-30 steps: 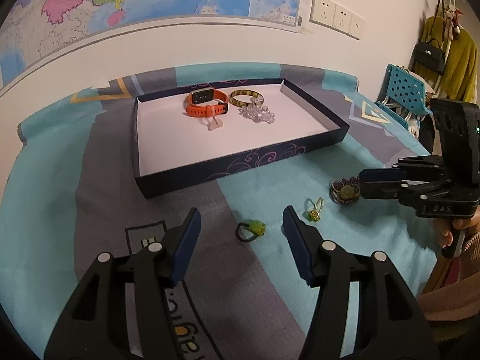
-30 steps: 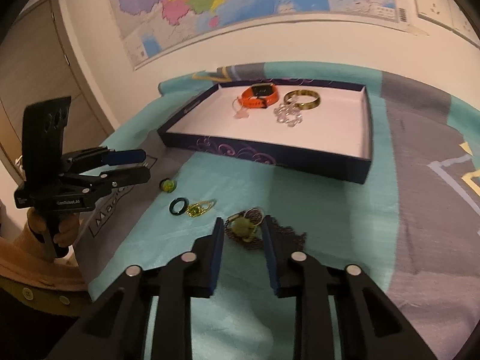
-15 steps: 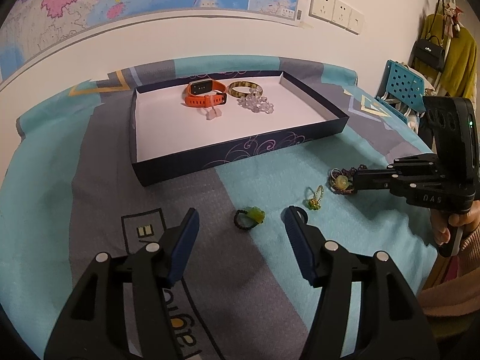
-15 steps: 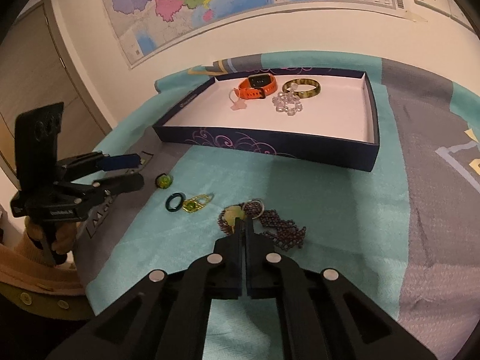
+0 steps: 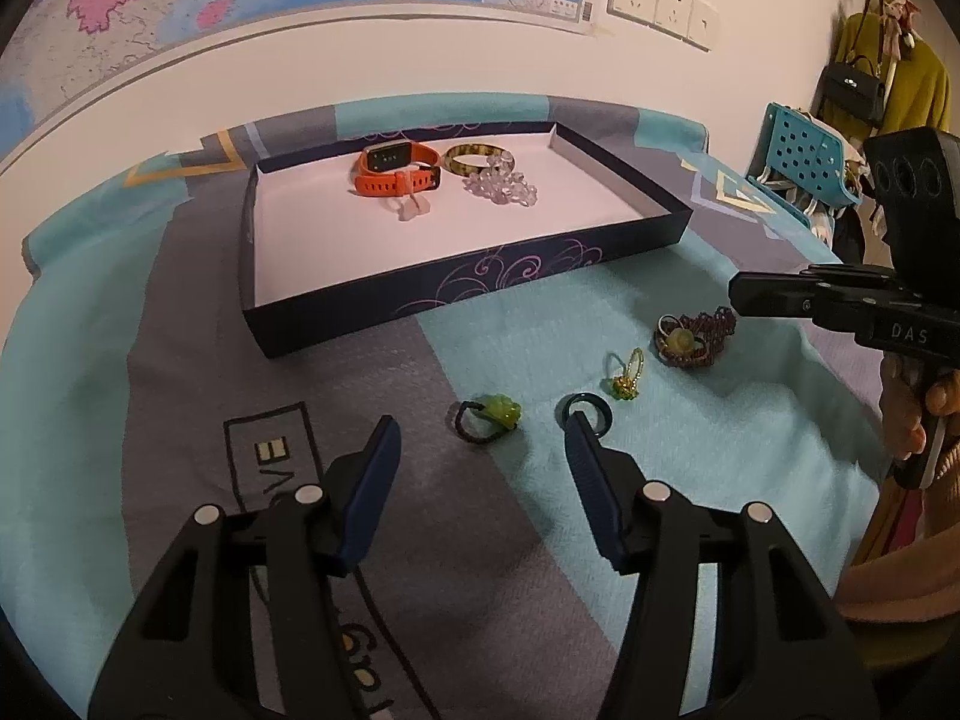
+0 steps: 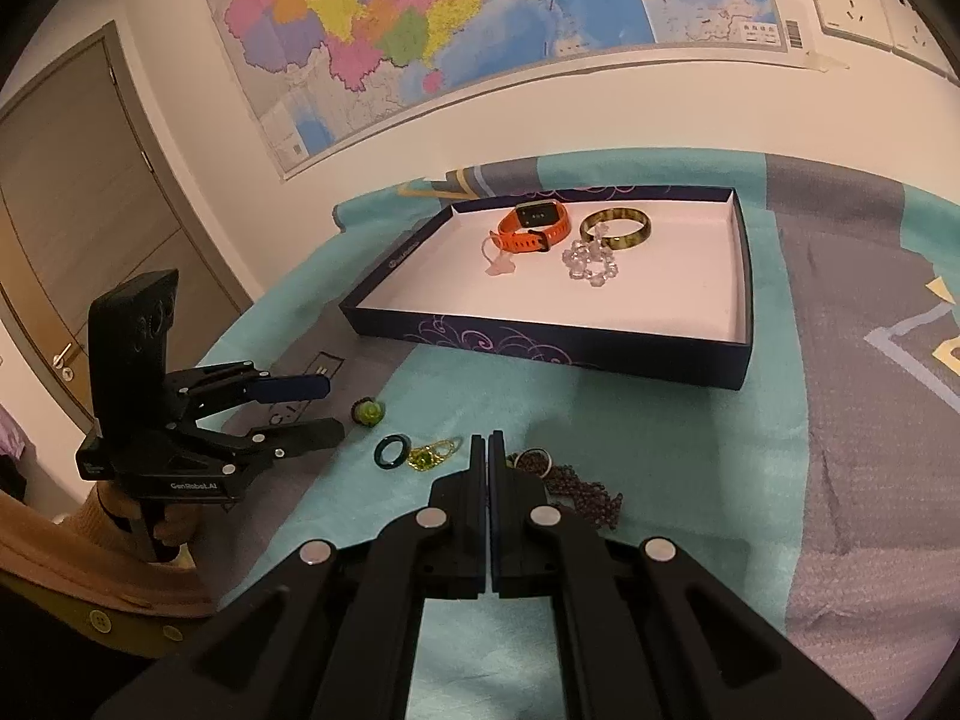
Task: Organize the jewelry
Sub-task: 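Lower the right tool onto the dark red beaded necklace and close it, then lift the dark red beaded necklace off the table with the right tool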
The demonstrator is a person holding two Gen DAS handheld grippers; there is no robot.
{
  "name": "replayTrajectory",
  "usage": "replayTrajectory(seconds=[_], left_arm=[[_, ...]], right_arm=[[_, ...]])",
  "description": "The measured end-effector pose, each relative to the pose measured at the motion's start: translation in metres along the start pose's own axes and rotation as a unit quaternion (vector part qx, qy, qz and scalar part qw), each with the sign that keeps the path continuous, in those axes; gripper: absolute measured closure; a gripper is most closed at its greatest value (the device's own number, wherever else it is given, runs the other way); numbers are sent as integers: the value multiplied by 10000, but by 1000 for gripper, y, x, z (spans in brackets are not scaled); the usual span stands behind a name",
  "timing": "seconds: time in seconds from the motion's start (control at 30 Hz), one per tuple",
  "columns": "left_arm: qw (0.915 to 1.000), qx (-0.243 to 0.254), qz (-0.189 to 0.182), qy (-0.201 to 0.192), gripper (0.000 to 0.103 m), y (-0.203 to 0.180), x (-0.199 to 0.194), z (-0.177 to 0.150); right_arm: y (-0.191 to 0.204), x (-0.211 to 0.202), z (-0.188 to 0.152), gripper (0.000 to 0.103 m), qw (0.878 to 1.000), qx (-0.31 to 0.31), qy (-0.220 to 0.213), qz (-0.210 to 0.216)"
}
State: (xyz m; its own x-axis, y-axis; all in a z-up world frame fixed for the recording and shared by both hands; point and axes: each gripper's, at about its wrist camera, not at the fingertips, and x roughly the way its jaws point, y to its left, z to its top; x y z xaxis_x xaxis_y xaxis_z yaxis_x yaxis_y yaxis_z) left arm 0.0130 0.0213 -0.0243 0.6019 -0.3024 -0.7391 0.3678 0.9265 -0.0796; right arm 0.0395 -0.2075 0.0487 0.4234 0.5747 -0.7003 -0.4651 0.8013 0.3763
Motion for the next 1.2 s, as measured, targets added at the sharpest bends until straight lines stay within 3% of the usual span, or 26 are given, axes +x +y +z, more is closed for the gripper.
replayTrajectory(seconds=[0.3,0.4,0.53,0.63,0.77,1.2], left_arm=[[9998,84,-13,182,57,-4,16,4],[9997,115,-1,204,57,-6,18,5],[9996,139,16,250,61,-7,20,7],[9995,196,10,255,65,-10,21,7],[9994,225,15,261,79,-12,21,6],[9999,50,-123,106,81,-7,8,6]], right_arm=[[-3,19,-11,90,9993,67,330,-184],[-3,24,-12,77,9989,63,385,-261],[-2,29,-12,79,9986,36,478,-233],[-1,32,-13,89,9982,-12,558,-205],[2,29,-13,101,9984,-83,486,-260],[1,7,0,101,9999,-8,104,-91]])
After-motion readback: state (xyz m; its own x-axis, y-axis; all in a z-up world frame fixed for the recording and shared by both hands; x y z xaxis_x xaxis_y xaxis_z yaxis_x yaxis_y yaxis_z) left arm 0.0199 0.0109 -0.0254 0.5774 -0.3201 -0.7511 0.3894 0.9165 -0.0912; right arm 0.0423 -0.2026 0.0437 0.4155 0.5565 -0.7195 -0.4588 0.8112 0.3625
